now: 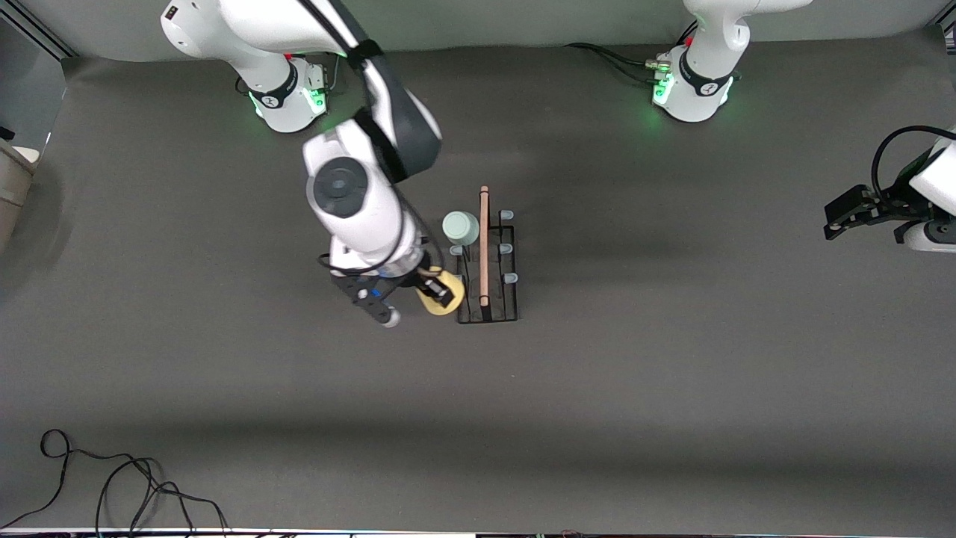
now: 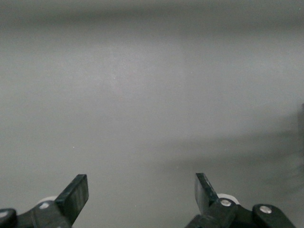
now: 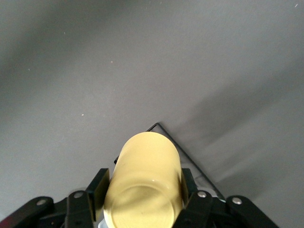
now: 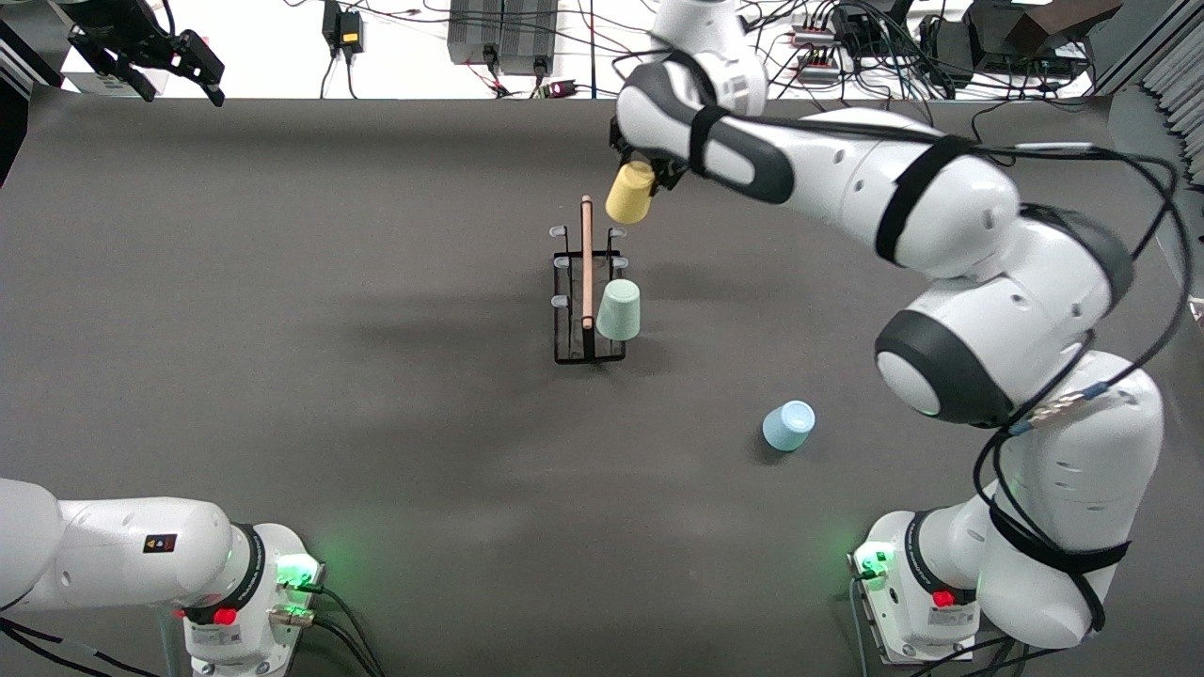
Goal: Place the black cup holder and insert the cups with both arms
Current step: 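Lift and carry the yellow cup over the rack pegs, then lower the yellow cup onto a rack peg beside the green cup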
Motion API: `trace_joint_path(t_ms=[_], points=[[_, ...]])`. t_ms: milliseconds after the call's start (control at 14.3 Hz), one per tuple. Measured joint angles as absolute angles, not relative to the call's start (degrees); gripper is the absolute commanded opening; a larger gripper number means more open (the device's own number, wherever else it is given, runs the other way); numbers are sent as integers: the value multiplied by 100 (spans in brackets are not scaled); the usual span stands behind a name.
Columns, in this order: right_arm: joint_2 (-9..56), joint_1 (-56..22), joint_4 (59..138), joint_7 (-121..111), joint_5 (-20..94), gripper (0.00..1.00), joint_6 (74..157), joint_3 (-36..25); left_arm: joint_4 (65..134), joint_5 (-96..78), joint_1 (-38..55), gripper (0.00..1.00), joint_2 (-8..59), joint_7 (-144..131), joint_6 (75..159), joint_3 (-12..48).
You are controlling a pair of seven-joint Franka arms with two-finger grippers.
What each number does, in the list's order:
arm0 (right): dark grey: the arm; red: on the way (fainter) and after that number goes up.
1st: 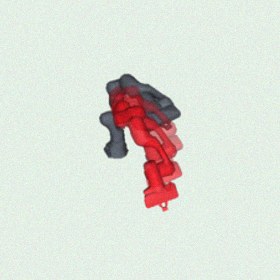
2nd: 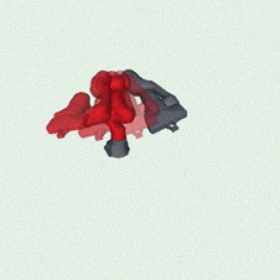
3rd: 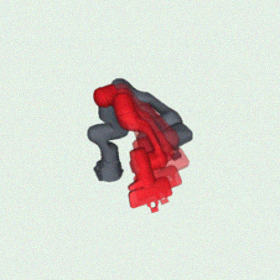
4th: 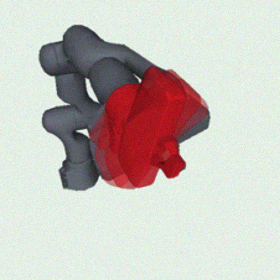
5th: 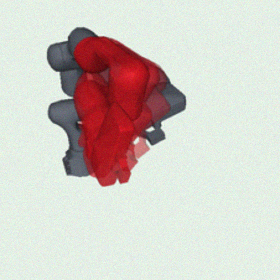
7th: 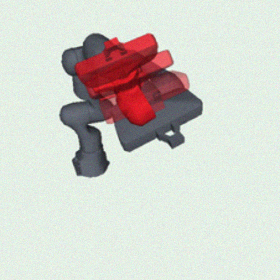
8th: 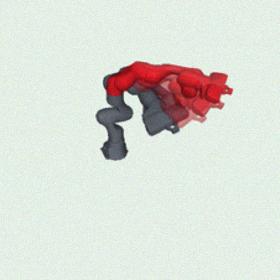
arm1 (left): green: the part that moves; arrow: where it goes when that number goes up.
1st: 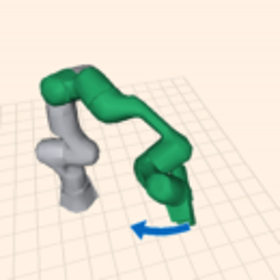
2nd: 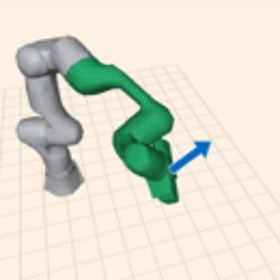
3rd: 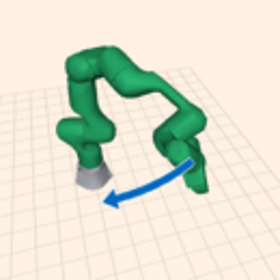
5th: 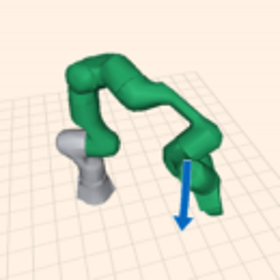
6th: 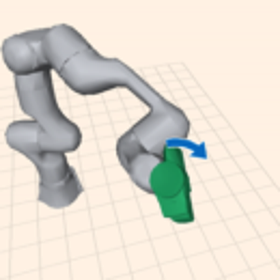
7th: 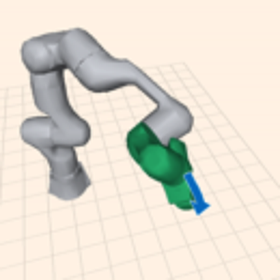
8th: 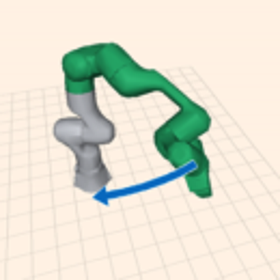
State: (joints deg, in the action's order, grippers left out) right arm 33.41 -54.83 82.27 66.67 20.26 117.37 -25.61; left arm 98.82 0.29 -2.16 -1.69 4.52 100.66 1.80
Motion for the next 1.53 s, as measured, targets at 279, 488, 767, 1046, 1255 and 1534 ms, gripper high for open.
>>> trace_joint_path(t_ms=[279,488,767,1046,1255,1534], points=[[3635,-5628,8086,6762,2013,0,11918,-2584,9879,29,-216,100,-142,410,10066,182],[3716,-5639,8080,6762,2006,0,11933,-2584,9878,29,-216,100,-135,405,10066,182],[3785,-5651,8056,6762,2006,0,11935,-2585,9875,29,-216,100,-133,401,10066,182],[3765,-5736,8010,6763,2006,0,11666,-2598,9874,29,-216,100,-114,400,10066,181],[3683,-5756,7967,6822,1774,0,11195,-2631,9869,29,-216,100,-107,399,10066,181],[3328,-5755,7937,7142,1383,0,10628,-2682,9858,29,-216,100,-95,398,10066,181]])
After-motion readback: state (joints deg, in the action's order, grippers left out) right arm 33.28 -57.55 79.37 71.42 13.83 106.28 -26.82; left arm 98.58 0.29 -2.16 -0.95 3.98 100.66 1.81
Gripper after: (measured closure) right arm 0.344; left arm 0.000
